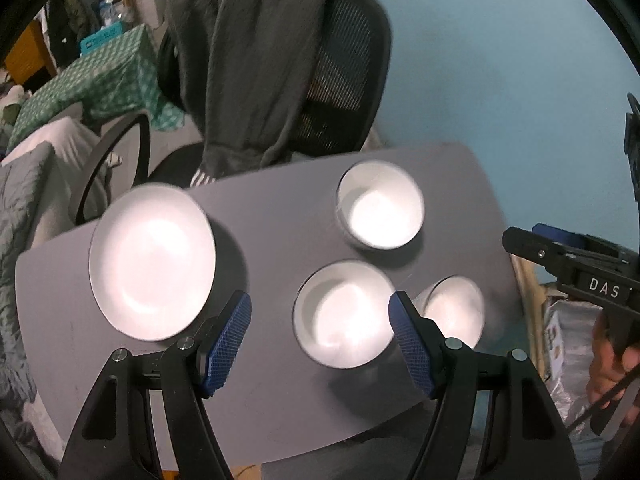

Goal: Organize plates and bowls

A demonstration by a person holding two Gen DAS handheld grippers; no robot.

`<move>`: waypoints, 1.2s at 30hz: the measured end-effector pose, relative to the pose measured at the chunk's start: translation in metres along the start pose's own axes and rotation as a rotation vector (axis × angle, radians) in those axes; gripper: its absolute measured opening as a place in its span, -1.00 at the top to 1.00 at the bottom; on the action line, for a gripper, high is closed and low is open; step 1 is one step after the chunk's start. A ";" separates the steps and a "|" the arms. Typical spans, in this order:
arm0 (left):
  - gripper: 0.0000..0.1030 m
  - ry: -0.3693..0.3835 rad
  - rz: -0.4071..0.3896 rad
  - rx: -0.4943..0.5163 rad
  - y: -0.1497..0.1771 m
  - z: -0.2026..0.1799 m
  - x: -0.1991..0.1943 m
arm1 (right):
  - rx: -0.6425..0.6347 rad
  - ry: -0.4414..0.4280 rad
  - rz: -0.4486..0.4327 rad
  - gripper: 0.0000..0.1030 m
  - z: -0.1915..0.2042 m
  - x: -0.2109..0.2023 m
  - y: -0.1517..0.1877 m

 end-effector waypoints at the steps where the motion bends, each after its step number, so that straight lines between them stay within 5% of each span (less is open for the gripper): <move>1: -0.41 0.000 0.007 -0.004 0.001 0.002 0.004 | -0.012 -0.010 0.011 -0.29 0.002 0.007 0.001; 15: -0.41 -0.007 0.121 -0.125 0.026 0.031 0.084 | -0.180 -0.103 0.196 -0.29 0.036 0.104 0.013; 27: -0.41 -0.028 0.198 -0.197 0.038 0.044 0.129 | -0.264 -0.102 0.241 -0.28 0.048 0.139 0.013; 34: -0.38 -0.038 0.207 -0.192 0.035 0.036 0.135 | -0.274 -0.108 0.266 0.02 0.051 0.152 0.019; 36: -0.15 -0.044 0.209 -0.193 0.034 0.035 0.135 | -0.271 -0.121 0.269 0.10 0.052 0.153 0.020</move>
Point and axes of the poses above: each gripper's, at about its wrist camera, not at the fingertips, and x roughly the way its jaws point, z to its left, y to its underside, the point moved 3 cm from there along x, roughly the way its jaws point, and after that the axes turned 5 degrees about -x, right-handed, at the moved point
